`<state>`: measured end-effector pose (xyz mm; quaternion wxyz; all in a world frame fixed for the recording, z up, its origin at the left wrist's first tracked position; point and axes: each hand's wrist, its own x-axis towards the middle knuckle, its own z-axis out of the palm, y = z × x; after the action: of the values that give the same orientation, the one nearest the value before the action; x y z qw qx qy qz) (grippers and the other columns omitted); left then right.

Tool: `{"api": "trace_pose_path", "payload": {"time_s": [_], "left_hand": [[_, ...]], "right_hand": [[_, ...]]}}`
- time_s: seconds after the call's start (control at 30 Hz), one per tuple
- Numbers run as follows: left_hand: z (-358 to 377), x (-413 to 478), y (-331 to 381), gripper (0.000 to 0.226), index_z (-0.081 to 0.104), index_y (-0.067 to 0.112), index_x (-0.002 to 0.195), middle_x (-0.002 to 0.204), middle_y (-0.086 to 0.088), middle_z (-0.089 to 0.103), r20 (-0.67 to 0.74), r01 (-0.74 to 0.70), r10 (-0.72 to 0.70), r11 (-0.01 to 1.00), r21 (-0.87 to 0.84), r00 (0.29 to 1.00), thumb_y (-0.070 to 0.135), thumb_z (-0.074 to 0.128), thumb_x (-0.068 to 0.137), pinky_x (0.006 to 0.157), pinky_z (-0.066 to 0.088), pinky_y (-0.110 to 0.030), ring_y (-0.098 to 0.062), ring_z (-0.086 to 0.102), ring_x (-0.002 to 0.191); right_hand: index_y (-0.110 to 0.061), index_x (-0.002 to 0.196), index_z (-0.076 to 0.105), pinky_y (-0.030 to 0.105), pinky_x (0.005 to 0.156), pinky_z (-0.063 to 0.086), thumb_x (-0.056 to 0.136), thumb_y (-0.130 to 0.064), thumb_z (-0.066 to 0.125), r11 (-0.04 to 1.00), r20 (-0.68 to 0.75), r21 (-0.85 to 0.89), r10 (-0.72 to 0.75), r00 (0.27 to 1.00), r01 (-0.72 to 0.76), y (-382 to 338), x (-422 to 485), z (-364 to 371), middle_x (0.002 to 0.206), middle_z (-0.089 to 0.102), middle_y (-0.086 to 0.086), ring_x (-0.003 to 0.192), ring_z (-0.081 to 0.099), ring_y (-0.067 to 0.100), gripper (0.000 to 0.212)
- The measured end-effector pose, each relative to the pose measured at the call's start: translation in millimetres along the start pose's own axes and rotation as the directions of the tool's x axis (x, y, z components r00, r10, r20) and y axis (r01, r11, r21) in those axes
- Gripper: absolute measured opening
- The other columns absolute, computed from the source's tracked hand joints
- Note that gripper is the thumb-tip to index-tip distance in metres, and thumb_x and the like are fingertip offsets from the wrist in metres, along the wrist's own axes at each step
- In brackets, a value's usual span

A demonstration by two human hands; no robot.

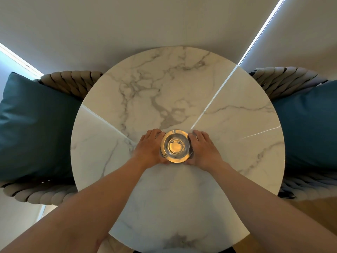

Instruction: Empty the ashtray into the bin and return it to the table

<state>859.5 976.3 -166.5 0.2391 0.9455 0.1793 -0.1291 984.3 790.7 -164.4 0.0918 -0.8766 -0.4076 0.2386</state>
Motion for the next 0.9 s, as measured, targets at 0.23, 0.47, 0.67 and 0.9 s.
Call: {"api": "trace_pose_path", "payload": {"time_s": [0.23, 0.47, 0.67, 0.9], "left_hand": [[1.0, -3.5, 0.4, 0.102, 0.044, 0.021, 0.135, 0.133, 0.001, 0.043, -0.012, -0.008, 0.008, 1.0, -0.011, 1.0, 0.057, 0.086, 0.049, 0.105, 0.032, -0.034, -0.02, 0.037, 0.125], [-1.9, -3.6, -1.8, 0.101, 0.045, 0.019, 0.134, 0.133, 0.0, 0.044, -0.021, -0.005, 0.005, 1.0, 0.004, 1.0, 0.054, 0.087, 0.05, 0.104, 0.033, -0.034, -0.021, 0.037, 0.124], [-1.1, 0.0, -0.2, 0.099, 0.044, 0.019, 0.134, 0.132, 0.0, 0.044, -0.017, -0.016, 0.016, 1.0, 0.004, 1.0, 0.053, 0.087, 0.051, 0.104, 0.033, -0.034, -0.021, 0.038, 0.124], [-3.5, -6.5, -3.6, 0.115, 0.033, 0.018, 0.143, 0.141, -0.001, 0.038, 0.022, 0.021, -0.022, 0.998, 0.059, 1.0, 0.053, 0.089, 0.049, 0.108, 0.03, -0.034, -0.022, 0.032, 0.13]], "right_hand": [[-0.013, 0.133, 0.043, 0.04, 0.103, 0.04, 0.056, -0.046, 0.087, 1.0, 0.0, -0.006, 0.005, 1.0, -0.005, -2.1, -3.7, 1.2, 0.139, 0.04, 0.008, 0.129, 0.033, 0.03, 0.096], [-0.013, 0.132, 0.045, 0.04, 0.102, 0.041, 0.058, -0.041, 0.085, 1.0, -0.02, 0.021, 0.008, 1.0, -0.007, -5.6, -3.1, 2.1, 0.136, 0.043, 0.007, 0.128, 0.036, 0.031, 0.089], [-0.013, 0.131, 0.045, 0.041, 0.103, 0.041, 0.058, -0.044, 0.084, 1.0, -0.031, 0.008, 0.01, 0.999, -0.01, -2.7, -1.6, -0.2, 0.134, 0.044, 0.007, 0.127, 0.036, 0.031, 0.088], [-0.012, 0.145, 0.032, 0.039, 0.106, 0.038, 0.058, -0.042, 0.085, 0.999, 0.003, -0.016, 0.028, 1.0, -0.028, -3.3, -4.7, -2.2, 0.142, 0.04, 0.006, 0.132, 0.032, 0.03, 0.106]]}}
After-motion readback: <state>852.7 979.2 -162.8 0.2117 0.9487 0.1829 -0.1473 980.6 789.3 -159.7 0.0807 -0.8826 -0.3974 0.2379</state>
